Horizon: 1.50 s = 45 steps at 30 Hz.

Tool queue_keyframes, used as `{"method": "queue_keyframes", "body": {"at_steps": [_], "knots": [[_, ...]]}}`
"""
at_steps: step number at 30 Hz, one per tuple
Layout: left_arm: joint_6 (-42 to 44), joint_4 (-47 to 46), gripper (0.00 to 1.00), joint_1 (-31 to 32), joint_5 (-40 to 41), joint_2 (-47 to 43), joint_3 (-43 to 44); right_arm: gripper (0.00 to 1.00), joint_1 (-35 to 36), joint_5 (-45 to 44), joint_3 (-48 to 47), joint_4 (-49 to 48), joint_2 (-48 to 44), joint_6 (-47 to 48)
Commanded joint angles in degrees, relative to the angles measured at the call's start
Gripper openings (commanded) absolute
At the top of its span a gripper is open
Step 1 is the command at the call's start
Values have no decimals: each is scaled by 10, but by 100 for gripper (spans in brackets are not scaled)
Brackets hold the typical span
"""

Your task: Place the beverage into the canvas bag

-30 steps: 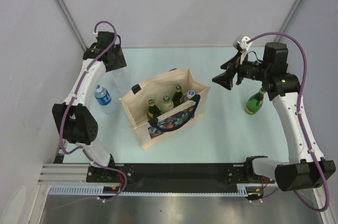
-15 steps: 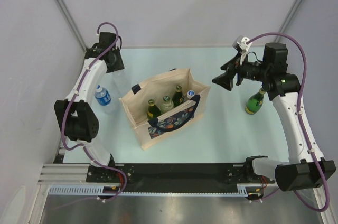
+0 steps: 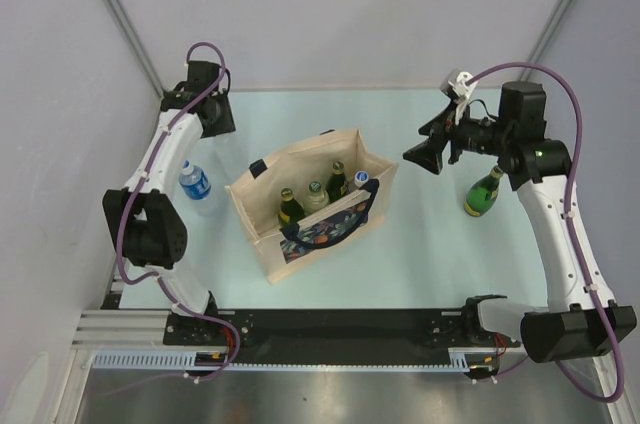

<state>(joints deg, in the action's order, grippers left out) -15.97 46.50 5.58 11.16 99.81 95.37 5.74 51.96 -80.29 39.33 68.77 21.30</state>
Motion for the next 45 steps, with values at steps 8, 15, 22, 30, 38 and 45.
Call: {"method": "queue_keyframes", "body": {"at_steps": [8, 15, 22, 30, 38, 45], "knots": [[39, -7, 6, -5, -27, -38, 21, 81, 23, 4, -57, 33, -1, 34], [41, -35, 0, -5, -52, -116, 6, 80, 53, 9, -70, 58, -1, 79], [13, -55, 0, 2, -97, -198, -2, 81, 97, 23, -72, 90, -8, 129], [-20, -54, 0, 27, -135, -307, 25, 81, 169, 49, -86, 119, 4, 177], [-62, -16, 0, 39, -181, -356, 90, 81, 264, 65, -90, 121, 43, 192], [-94, 18, 0, 44, -223, -392, 120, 81, 392, -19, -109, 180, 101, 302]]}}
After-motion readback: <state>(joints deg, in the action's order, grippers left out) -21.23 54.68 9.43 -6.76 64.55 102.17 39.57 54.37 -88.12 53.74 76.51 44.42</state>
